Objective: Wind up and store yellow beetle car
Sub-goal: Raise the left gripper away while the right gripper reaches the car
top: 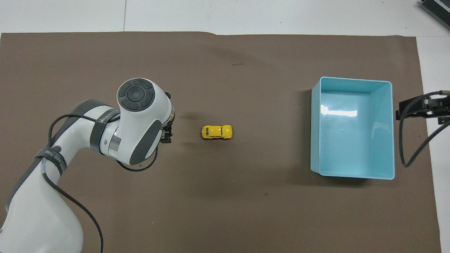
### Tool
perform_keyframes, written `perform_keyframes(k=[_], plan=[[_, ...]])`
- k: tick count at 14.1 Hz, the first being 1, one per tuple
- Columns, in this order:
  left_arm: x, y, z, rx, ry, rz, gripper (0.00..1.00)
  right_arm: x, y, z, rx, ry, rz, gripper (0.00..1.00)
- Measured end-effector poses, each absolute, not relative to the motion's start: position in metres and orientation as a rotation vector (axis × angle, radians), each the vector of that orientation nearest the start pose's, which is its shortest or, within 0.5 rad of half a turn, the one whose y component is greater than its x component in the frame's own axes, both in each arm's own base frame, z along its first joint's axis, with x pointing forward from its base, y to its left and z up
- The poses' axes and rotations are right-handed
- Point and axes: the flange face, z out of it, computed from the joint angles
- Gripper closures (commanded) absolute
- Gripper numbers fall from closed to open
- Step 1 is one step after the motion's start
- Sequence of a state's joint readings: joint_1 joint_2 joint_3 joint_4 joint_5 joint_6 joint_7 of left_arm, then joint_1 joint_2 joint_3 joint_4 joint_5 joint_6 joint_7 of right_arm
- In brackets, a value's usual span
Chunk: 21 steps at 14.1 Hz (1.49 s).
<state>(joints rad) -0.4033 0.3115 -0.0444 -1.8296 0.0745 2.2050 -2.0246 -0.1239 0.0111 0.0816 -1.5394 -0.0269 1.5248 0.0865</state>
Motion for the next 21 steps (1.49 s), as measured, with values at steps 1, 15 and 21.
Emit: perform_keyframes(k=[1, 15, 21], plan=[[0.582, -0.272, 0.376, -2.317, -2.229, -0.140, 0.00, 0.553, -0.027, 0.629, -3.162, 0.186, 0.041, 0.00], [0.632, -0.242, 0.448, -2.698, -2.002, -0.378, 0.00, 0.602, 0.036, 0.568, -3.149, 0.180, -0.007, 0.00], [0.635, -0.218, 0.492, -2.839, -1.770, -0.465, 0.00, 0.627, 0.083, 0.505, -3.091, 0.538, -0.049, 0.00]])
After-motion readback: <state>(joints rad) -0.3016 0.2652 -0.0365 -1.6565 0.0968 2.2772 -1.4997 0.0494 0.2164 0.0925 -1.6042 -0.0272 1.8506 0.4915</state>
